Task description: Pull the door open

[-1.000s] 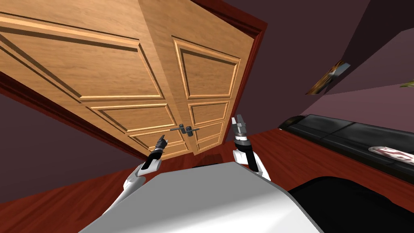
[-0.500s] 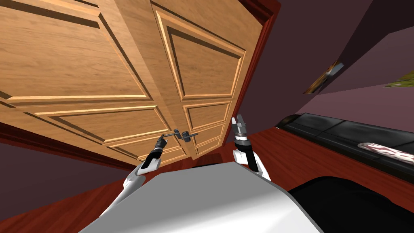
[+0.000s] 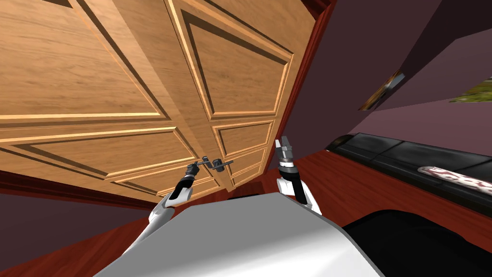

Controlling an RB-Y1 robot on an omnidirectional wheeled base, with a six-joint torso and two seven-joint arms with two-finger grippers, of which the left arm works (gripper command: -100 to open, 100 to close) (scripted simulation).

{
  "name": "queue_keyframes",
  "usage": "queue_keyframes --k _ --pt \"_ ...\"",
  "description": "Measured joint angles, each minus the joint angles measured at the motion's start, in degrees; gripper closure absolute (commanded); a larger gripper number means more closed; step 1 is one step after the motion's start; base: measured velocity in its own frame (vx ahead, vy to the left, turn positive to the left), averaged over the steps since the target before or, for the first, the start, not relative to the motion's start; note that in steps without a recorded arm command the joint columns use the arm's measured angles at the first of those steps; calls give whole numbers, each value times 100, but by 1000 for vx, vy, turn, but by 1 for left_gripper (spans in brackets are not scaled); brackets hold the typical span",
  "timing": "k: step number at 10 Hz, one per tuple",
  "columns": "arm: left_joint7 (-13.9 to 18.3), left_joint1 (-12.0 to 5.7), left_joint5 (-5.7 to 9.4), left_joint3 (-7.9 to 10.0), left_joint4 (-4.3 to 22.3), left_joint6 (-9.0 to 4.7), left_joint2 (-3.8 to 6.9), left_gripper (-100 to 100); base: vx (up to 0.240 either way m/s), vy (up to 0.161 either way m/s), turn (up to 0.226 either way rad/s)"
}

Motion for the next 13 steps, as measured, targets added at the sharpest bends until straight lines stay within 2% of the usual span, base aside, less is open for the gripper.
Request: queue_keyframes --k 3,6,7,10,11,13 --pt "-1 13 -4 -16 8 5 -13 100 -31 20 -14" --pt "90 153 9 -70 -127 -61 121 100 -190 21 -88" --pt "144 194 11 -121 -111 -131 184 100 -214 23 -114" --pt "323 383 7 -352 -202 -270 329 100 -209 77 -130" --pt "375 469 7 -425 -319 -285 363 100 -183 71 -148" --pt "489 508 6 -562 -364 -389 454 100 -116 34 -60"
